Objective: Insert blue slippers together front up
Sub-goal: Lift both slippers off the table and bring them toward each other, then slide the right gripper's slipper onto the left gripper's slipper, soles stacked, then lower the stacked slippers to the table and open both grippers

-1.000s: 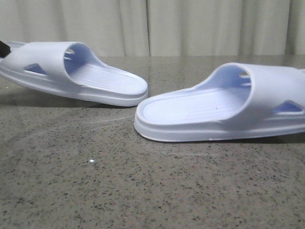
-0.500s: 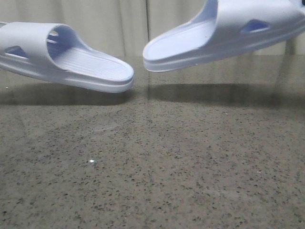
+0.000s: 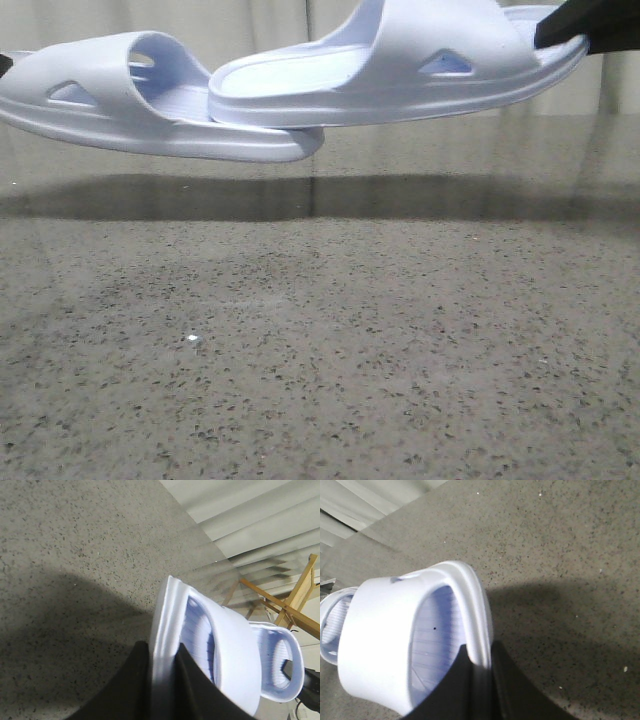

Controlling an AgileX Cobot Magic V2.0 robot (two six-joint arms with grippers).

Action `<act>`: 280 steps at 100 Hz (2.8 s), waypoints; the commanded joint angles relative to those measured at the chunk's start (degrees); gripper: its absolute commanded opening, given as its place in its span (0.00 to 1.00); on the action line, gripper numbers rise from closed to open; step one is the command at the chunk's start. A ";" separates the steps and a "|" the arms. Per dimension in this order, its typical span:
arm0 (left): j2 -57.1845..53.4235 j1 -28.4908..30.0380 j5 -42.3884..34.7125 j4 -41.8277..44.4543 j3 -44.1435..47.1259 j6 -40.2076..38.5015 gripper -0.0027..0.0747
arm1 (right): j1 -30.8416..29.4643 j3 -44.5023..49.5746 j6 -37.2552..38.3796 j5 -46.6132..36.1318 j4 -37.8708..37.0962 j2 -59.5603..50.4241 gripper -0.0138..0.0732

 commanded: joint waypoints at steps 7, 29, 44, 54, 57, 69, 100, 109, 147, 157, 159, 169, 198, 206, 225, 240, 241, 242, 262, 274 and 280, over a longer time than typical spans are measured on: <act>-0.60 0.04 6.37 -5.47 -1.58 -1.21 0.05 | -0.06 -1.98 -4.55 2.14 5.11 2.91 0.04; -0.11 -1.20 6.37 -5.97 -1.58 -1.90 0.05 | -0.06 -1.98 -10.01 6.83 11.03 7.94 0.04; -0.11 -4.84 6.37 -8.99 -1.58 -1.90 0.05 | 0.05 -2.55 -12.54 10.60 13.92 11.78 0.04; -0.11 -7.39 6.37 -10.21 -1.58 -1.90 0.05 | 0.38 -3.91 -12.94 13.47 14.06 14.56 0.04; -0.11 -8.22 6.37 -10.46 -1.58 -1.90 0.05 | 0.64 -4.43 -12.94 14.06 14.06 15.31 0.04; -0.11 -10.52 6.37 -11.15 -1.58 -1.90 0.05 | 3.16 -7.08 -12.94 15.33 14.06 18.06 0.04; -0.11 -12.96 5.91 -11.03 -1.58 -1.90 0.05 | 12.11 -16.06 -12.94 13.80 13.95 22.62 0.04; -0.11 -12.96 5.91 -11.03 -1.58 -1.90 0.05 | 12.23 -17.01 -12.94 14.00 13.21 22.87 0.07; -0.11 -10.55 -1.50 -6.99 -1.58 -0.54 0.05 | 1.03 -17.01 -12.94 26.12 9.26 22.52 0.38; -0.11 -10.55 -5.75 -4.71 -1.58 -0.54 0.05 | -3.68 -17.01 -12.94 31.50 9.26 22.52 0.38; -0.11 -10.55 -6.43 -4.57 -1.58 -0.54 0.05 | -4.69 -17.01 -12.83 32.52 9.26 22.52 0.38; -0.11 -10.67 -8.00 -4.34 -1.58 -0.17 0.05 | -9.10 -17.01 -10.97 34.31 8.23 22.17 0.38; -0.11 -15.77 -11.76 -3.36 -1.58 4.36 0.06 | -11.62 -17.01 -10.29 34.31 7.07 20.96 0.38; -0.11 -16.58 -12.72 -2.86 -1.58 7.15 0.07 | -11.62 -17.01 -10.20 34.31 6.47 20.96 0.38; -0.11 -16.74 -12.86 -2.32 -1.58 12.69 0.33 | -11.62 -17.01 -10.20 34.31 6.32 20.96 0.37; -0.21 -15.74 -12.39 -0.65 -2.70 13.54 0.61 | -11.62 -17.01 -9.61 34.31 6.32 20.96 0.36; -0.21 -15.73 -12.39 -0.32 -3.05 13.54 0.62 | -11.62 -17.01 -9.63 34.31 6.32 20.96 0.36; -0.21 -15.63 -12.39 0.26 -3.25 13.54 0.63 | -11.62 -17.01 -9.63 34.31 6.32 20.96 0.36; -0.56 -13.18 -5.82 4.75 -9.99 13.40 0.64 | -11.62 -17.01 -8.89 34.31 5.93 20.39 0.21; -2.33 -11.94 -3.98 6.56 -13.93 11.42 0.44 | -11.62 -17.01 -8.89 33.49 4.80 18.13 0.06; -4.12 -11.83 -5.02 7.49 -14.97 11.42 0.27 | -11.62 -17.01 -8.89 32.21 4.37 16.66 0.07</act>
